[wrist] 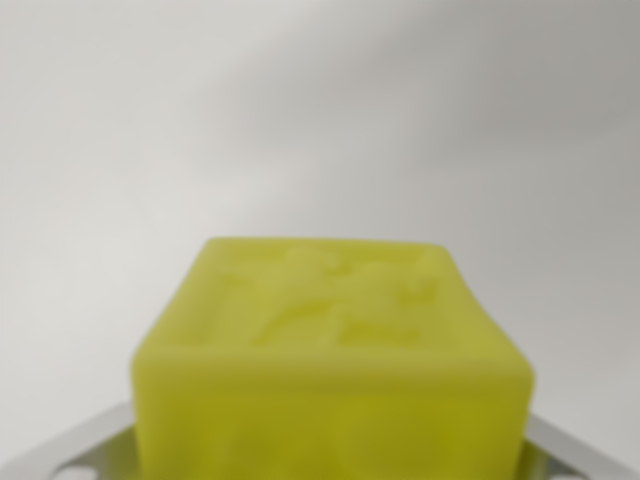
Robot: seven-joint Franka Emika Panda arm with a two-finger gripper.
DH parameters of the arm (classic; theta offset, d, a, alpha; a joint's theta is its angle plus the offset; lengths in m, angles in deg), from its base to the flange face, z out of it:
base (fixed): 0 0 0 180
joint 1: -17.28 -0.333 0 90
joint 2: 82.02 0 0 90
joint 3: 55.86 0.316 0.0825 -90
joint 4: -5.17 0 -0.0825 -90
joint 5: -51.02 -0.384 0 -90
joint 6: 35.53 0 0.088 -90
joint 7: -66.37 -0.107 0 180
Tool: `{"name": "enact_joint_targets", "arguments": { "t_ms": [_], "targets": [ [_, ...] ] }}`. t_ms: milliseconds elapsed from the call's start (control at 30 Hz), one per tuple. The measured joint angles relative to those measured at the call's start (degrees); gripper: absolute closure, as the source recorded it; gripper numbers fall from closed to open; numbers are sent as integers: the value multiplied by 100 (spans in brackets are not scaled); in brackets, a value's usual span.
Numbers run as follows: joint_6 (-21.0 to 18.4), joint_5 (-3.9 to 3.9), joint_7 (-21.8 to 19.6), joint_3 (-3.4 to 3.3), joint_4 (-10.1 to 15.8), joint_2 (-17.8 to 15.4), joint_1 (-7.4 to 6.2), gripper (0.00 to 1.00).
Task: Pick yellow cube
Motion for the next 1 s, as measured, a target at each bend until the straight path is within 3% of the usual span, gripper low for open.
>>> {"name": "enact_joint_targets", "arguments": {
  "t_ms": [1000],
  "targets": [
    [-1133, 59, -43, 1, -226, -904, 5, 100]
  ]
}}
